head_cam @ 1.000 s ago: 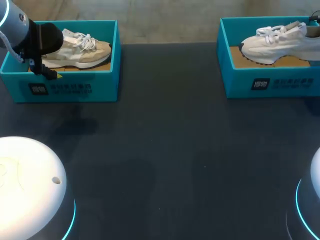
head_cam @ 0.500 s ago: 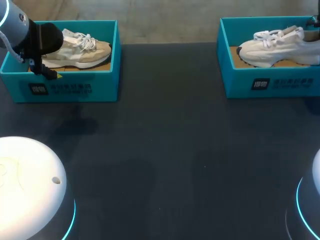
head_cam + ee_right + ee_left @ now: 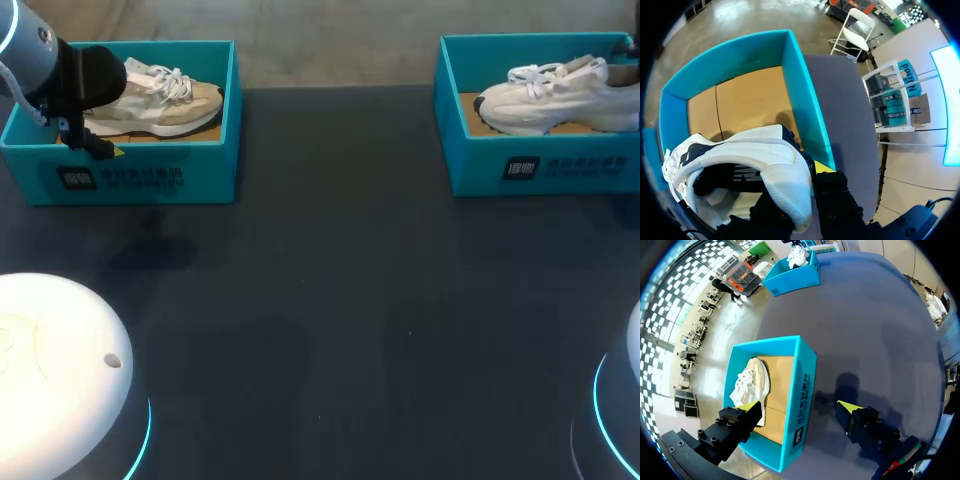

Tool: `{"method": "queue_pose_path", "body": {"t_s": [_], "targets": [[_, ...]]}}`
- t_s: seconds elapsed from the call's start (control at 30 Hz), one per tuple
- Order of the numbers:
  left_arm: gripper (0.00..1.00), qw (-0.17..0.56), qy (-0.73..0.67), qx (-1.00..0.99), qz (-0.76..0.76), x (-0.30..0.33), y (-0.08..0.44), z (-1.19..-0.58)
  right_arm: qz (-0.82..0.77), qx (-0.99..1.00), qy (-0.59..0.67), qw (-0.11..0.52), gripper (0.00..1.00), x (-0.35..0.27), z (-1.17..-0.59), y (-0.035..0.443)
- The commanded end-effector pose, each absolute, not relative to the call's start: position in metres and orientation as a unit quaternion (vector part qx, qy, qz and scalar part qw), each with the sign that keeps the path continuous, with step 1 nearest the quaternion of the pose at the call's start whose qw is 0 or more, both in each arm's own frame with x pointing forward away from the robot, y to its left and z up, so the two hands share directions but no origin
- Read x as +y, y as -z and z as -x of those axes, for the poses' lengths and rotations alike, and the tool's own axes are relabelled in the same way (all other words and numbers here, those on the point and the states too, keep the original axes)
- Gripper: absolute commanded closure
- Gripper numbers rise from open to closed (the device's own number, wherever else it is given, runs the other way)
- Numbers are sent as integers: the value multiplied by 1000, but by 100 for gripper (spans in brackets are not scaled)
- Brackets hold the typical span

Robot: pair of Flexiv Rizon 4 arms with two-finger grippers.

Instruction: Take the shoe out of the shoebox, open the shoe tongue, remove and reinsert the insole, then place the shoe into the shoebox

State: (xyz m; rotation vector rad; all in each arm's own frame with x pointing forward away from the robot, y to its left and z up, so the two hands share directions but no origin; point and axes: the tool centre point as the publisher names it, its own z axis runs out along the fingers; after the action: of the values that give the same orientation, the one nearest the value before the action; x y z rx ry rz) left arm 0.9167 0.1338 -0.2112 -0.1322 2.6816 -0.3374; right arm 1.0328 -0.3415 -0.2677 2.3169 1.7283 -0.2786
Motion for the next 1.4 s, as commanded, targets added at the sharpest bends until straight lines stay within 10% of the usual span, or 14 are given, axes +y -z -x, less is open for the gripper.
{"method": "queue_pose_path", "body": {"t_s": [0.03,1.4], "targets": [[0,216,120,968,48,134,211,-916,-792,591,96,117,100,-342,-1036,272],[0,216,120,968,48,134,211,-916,-785,602,105,105,100,-345,-1040,303]]}}
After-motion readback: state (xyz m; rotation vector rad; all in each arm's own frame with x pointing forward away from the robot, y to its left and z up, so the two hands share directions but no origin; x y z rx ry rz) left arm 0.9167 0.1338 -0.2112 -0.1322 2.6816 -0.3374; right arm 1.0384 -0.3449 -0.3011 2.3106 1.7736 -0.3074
